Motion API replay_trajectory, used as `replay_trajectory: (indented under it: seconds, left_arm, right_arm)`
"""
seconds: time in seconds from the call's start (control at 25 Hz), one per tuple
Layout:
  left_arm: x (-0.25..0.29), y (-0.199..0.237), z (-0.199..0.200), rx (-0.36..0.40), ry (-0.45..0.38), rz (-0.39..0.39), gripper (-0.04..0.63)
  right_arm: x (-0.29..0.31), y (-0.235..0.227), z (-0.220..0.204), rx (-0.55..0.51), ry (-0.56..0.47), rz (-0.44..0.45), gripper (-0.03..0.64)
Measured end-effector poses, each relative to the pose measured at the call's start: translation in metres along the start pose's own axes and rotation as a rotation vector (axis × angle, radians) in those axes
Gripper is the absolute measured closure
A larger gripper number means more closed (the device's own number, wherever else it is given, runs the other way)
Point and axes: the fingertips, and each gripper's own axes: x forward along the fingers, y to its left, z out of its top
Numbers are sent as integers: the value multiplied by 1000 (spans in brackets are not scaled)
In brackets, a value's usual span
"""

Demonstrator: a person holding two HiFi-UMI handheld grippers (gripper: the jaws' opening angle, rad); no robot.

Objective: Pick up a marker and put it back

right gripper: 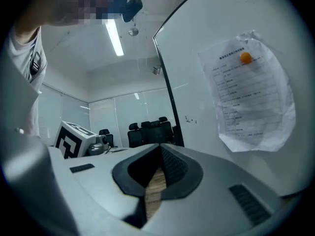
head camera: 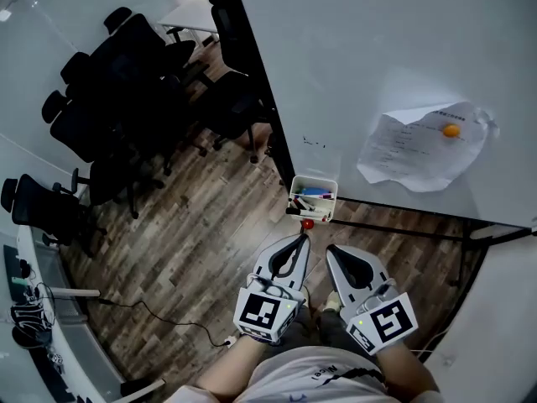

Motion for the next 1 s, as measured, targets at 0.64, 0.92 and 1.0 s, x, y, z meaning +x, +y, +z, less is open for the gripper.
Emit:
replay_trajectory:
  seconds: [0.64,0.92,1.0]
  left_arm:
    - [49,63,-61,8,65,-40,583]
    - [62,95,-95,-34,104,9,495]
    - [65,101,-102,-44,108,15,475]
  right_arm:
    - [47,-24,-43,46,60,-119,604]
    - [57,-28,-59,51,84,-144,604]
    - [60,-30,-62,50,90,-149,604]
